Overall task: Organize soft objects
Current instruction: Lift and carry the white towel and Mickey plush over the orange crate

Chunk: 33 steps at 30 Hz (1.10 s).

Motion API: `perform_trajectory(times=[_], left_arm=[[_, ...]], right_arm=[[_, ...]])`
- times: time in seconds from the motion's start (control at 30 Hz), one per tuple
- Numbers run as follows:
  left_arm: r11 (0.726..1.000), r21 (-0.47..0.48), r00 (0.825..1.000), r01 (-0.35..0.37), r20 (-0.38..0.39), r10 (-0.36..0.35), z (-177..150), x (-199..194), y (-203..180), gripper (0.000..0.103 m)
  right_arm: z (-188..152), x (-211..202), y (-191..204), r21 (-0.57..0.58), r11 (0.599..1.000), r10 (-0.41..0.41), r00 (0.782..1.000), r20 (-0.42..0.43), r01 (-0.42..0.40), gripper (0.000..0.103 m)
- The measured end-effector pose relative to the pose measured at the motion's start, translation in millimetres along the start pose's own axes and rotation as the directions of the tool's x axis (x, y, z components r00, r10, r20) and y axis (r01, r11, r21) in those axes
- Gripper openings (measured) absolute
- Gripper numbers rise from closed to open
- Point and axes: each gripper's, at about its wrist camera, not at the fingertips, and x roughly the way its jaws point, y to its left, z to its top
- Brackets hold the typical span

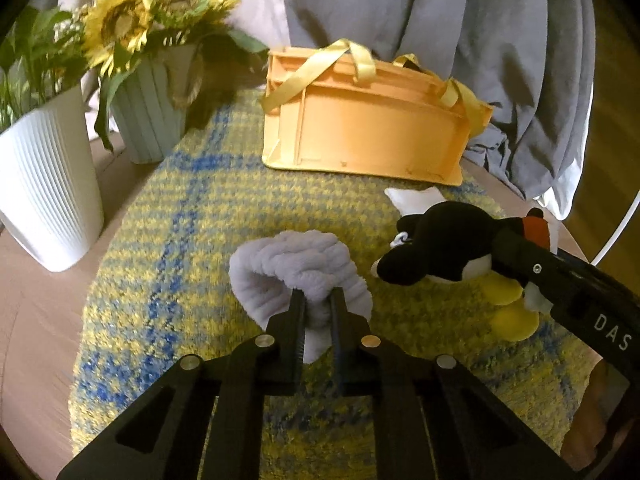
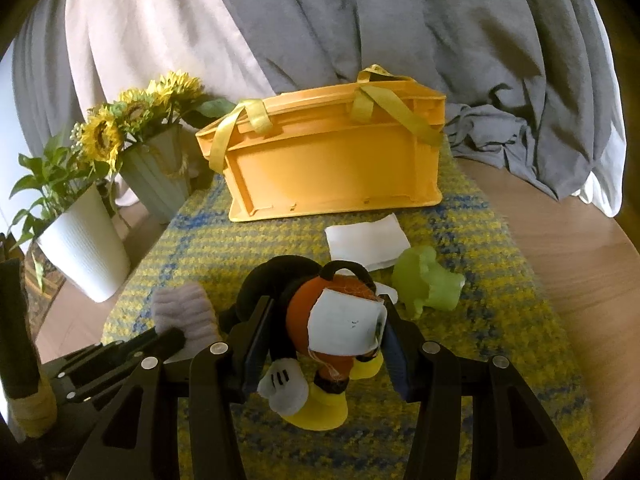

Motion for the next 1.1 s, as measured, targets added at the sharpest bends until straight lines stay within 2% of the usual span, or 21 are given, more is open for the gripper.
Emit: perform_trajectory(times=[0.37, 0.7, 1.1], left_arm=[[0.999, 0.025, 0.991, -0.037, 0.127, 0.034, 24, -36, -8, 0.012], [0.998, 0.053, 0.969, -0.025, 0.246, 0.011, 52, -69, -19, 0.012], [0.995, 0.102, 0.93, -0.02, 0.368, -0.019, 89, -89, -34, 0.012]], right_arm=[[14, -20, -1, 0.002, 1.0, -0.008, 0.998, 0.058, 0.008, 0.051], [37, -45, 0, 0.012, 1.0, -0.003, 0.99, 0.142, 0.001, 0.052], [71, -68, -1, 0.023, 1.0, -0.011, 0.967, 0.255, 0.005, 0.052]])
